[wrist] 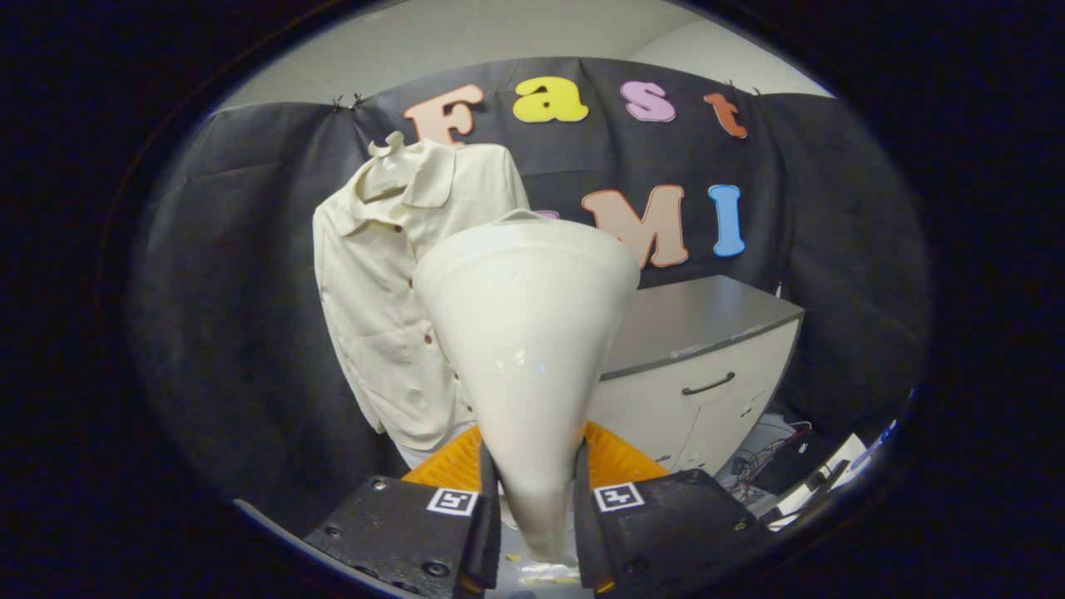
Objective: Iron the clothes twice with a garment steamer, once on the left side and once on the right side.
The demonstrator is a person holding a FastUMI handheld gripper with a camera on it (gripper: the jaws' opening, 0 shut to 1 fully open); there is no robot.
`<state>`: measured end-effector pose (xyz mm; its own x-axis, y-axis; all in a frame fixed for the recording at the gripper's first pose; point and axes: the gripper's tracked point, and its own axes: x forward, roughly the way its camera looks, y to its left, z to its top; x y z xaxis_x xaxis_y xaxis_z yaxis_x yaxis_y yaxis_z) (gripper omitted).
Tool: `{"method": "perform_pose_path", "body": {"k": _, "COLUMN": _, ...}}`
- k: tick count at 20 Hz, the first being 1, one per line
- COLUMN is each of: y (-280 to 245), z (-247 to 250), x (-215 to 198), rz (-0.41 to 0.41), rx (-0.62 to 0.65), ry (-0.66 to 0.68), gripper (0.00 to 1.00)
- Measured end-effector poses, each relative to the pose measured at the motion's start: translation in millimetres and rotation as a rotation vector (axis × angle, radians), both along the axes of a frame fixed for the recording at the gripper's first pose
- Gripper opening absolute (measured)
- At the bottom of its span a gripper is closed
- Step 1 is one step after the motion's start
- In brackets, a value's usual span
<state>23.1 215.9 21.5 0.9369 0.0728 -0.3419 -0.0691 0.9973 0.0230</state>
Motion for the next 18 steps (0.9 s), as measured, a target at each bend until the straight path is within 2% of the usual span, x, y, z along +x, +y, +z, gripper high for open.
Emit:
{"method": "perform_pose_path", "body": {"k": 8, "y": -86, "z": 54, "x": -39, "rz": -0.015, "rx": 0.036, "ry": -0.100, "gripper": 0.37}}
{"method": "perform_pose_path", "body": {"k": 18, "y": -149, "z": 70, "x": -53, "rz": 0.015, "rx": 0.028, "ry": -0.135, "gripper": 0.36}}
